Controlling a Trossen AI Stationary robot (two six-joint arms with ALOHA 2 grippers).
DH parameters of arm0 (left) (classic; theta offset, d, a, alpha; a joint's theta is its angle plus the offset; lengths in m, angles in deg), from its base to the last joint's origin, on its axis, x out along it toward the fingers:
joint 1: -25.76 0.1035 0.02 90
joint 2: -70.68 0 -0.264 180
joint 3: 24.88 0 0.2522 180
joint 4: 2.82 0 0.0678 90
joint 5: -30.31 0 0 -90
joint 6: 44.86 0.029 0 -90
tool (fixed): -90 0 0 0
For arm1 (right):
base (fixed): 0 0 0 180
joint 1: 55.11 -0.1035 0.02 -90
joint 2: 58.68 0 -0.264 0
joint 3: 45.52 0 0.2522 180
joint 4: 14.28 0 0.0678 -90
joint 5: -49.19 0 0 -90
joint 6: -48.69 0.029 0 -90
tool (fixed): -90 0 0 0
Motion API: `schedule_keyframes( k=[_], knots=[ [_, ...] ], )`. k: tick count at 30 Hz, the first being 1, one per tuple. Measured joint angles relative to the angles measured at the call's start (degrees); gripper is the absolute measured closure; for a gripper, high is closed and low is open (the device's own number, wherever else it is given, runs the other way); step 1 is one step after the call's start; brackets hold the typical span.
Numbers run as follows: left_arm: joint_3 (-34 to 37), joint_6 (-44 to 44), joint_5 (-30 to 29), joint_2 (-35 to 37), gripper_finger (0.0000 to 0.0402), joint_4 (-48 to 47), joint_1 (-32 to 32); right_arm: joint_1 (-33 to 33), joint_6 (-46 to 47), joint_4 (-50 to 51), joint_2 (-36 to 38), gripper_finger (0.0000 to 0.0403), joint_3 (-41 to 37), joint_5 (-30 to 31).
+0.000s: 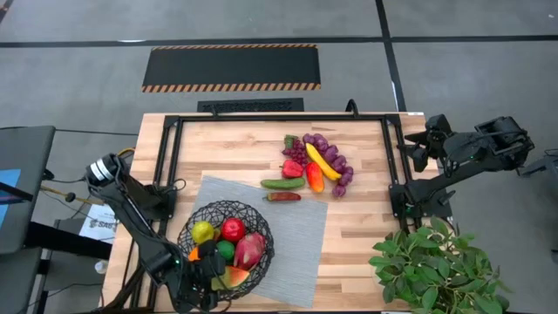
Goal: Build produce basket
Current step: Put the green pear into the mesh basket, then put the red bell pepper into the mesh basket
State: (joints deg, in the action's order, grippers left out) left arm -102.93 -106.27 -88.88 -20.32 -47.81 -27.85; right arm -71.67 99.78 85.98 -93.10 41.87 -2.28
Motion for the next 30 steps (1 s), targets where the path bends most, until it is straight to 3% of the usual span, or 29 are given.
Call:
schedule_keyframes(
  k=[9,15,21,26,30],
  knots=[
    [-0.04,-4.72,3.68,4.47,0.0042,-4.34,0.00,0.00,-0.02,0.00,-0.01,0.0148,0.00,0.01],
    [-0.44,-3.10,6.88,4.93,0.0042,-5.12,1.60,0.01,-0.02,0.00,-0.01,0.0148,0.00,0.02],
    [-2.88,8.29,5.69,7.59,0.0042,-5.35,6.36,0.01,-0.02,0.02,0.01,0.0148,0.00,0.04],
    [-4.75,25.75,-5.59,9.89,0.0042,-4.95,13.64,0.01,-0.02,0.02,0.01,0.0148,0.00,0.04],
    [-5.38,38.25,-8.44,10.04,0.0042,-0.68,23.05,-0.01,-0.02,0.02,0.01,0.0148,0.00,0.07]
  ],
)
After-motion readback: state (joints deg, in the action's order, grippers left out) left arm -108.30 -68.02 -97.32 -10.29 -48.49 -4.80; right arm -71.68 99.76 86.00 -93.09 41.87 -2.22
